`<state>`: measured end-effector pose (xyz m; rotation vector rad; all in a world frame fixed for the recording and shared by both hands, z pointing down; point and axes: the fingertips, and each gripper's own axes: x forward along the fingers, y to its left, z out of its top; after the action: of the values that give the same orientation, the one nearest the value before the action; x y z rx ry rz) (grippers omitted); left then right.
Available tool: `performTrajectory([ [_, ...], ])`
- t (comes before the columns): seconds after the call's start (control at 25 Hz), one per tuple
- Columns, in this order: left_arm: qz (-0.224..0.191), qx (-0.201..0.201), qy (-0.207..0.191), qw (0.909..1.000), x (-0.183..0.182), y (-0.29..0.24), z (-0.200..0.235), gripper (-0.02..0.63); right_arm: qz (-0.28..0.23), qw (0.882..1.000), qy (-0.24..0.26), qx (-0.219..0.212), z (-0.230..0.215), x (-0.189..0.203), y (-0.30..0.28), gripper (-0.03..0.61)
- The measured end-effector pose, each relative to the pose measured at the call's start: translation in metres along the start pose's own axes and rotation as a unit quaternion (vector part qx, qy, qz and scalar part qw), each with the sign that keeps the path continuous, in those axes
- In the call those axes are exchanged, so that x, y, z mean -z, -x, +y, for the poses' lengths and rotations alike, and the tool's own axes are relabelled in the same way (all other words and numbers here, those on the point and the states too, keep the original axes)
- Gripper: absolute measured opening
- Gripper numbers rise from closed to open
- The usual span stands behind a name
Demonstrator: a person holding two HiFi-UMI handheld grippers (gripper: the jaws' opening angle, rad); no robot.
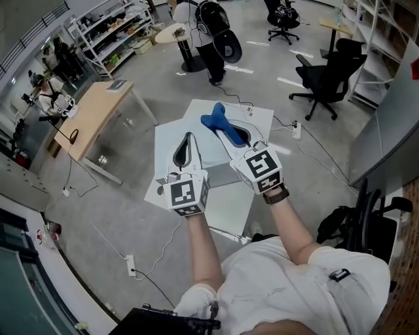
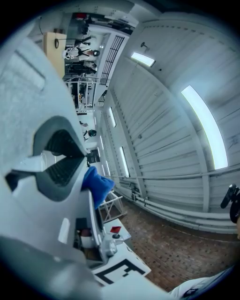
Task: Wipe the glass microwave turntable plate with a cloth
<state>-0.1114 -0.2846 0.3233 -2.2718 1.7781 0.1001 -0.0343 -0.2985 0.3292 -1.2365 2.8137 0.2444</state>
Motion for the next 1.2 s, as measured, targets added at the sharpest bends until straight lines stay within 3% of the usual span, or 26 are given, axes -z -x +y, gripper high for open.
performTrajectory([
  [0.4, 0.036, -0.025, 0.001, 0.9990, 0.041, -0.081, 0.010, 0.000, 0.036, 0.997, 0.031, -0.058, -0.054, 0.044, -0.050, 0.049],
  [0.68, 0.072, -0.012, 0.007, 0.9973, 0.082, -0.110, 0.021, 0.000, 0.078, 0.995, 0.003, -0.068, -0.074, 0.078, -0.078, 0.048],
  [0.8, 0.075, -0.015, 0.017, 0.9969, 0.090, -0.115, 0.035, 0.000, 0.092, 0.992, 0.026, -0.081, -0.069, 0.085, -0.089, 0.048],
  [0.88, 0.079, -0.019, 0.016, 0.9966, 0.094, -0.117, 0.049, 0.000, 0.109, 0.987, 0.068, -0.091, -0.063, 0.090, -0.100, 0.048],
  [0.96, 0.085, -0.027, 0.019, 0.9958, 0.101, -0.116, 0.065, 0.000, 0.137, 0.973, 0.140, -0.119, -0.050, 0.099, -0.111, 0.055],
  [1.12, 0.098, -0.046, 0.026, 0.9938, 0.114, -0.107, 0.094, 0.000, 0.186, 0.930, 0.251, -0.195, -0.017, 0.130, -0.138, 0.055],
  [1.2, 0.103, -0.058, 0.029, 0.9926, 0.117, -0.102, 0.109, 0.000, 0.214, 0.901, 0.291, -0.241, -0.002, 0.148, -0.153, 0.055],
])
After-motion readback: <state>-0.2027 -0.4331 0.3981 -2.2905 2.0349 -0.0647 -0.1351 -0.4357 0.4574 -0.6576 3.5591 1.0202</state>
